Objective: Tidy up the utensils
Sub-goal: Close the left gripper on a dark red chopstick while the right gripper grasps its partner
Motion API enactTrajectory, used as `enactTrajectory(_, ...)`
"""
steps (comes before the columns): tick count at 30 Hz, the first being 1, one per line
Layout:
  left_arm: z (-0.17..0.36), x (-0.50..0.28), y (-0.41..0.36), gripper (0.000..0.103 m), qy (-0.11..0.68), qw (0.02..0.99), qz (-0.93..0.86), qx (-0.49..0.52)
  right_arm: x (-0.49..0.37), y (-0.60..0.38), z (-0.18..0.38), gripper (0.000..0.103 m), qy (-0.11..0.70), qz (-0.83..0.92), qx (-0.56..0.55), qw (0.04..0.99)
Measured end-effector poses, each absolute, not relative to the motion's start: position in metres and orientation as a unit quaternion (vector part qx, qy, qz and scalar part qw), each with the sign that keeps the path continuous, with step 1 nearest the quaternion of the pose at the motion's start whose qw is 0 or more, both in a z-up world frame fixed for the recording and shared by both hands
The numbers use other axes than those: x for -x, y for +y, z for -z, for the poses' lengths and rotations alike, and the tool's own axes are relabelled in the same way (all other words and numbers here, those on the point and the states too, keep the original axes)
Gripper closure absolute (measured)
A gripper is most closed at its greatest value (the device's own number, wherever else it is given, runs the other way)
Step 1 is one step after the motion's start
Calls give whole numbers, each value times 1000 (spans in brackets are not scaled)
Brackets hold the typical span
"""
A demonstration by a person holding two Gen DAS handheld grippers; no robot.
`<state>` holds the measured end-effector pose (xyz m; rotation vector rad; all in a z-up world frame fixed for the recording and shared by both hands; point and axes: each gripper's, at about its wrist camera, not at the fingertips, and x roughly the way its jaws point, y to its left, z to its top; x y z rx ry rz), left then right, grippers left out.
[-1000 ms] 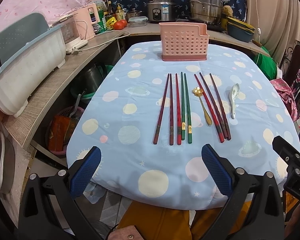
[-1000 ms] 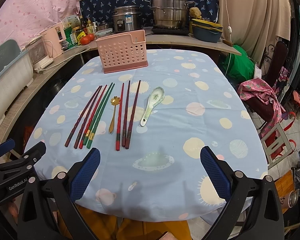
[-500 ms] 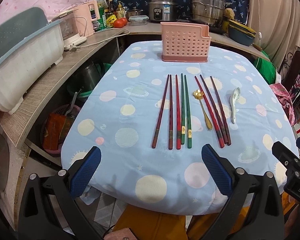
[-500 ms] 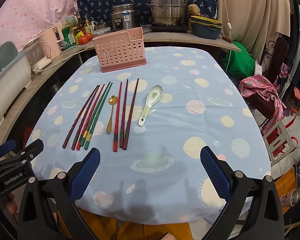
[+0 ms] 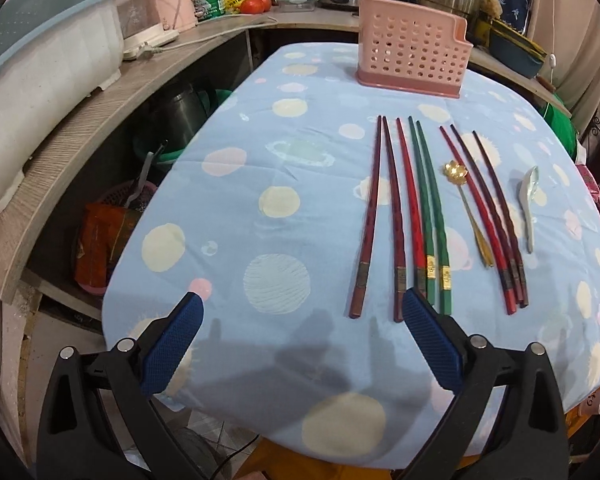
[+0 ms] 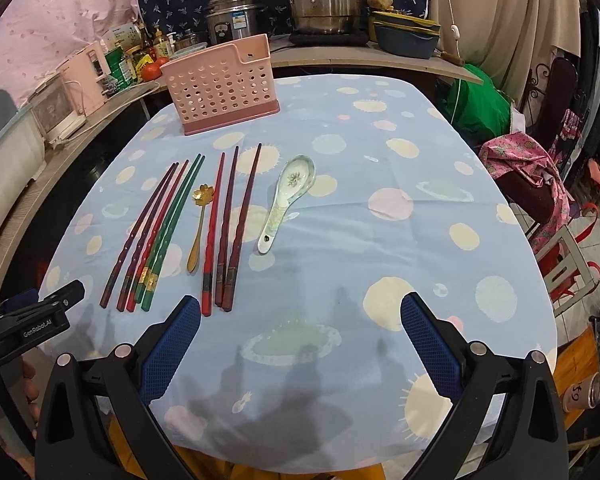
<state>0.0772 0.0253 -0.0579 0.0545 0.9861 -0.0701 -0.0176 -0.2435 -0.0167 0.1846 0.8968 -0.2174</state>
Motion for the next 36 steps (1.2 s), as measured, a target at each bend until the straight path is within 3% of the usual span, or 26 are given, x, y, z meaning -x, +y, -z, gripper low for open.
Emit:
enactTrajectory(7,84,-98,25,36,506,861,49,-20,-1,-249,26,7,439,109,-89,887)
enactTrajectory(15,90,-103,19,38,510,857,70,-19,-18,-251,32,11,447,104,-94,884)
enactTrajectory(18,92,-104,16,43,508,858,69,-26,-23,-250,34,16,449,99,-94,883)
enactTrajectory(25,88,-107,16,91,508,857,82,-15,-43,-253,47,44,461,82,-107,877)
enactTrajectory(29,88,-106,12,93,508,857,84,-21,-58,-253,57,57,468,73,-114,873)
enactTrajectory(36,88,-106,10,93,509,857,80,-22,-79,-244,76,69,479,63,-107,869)
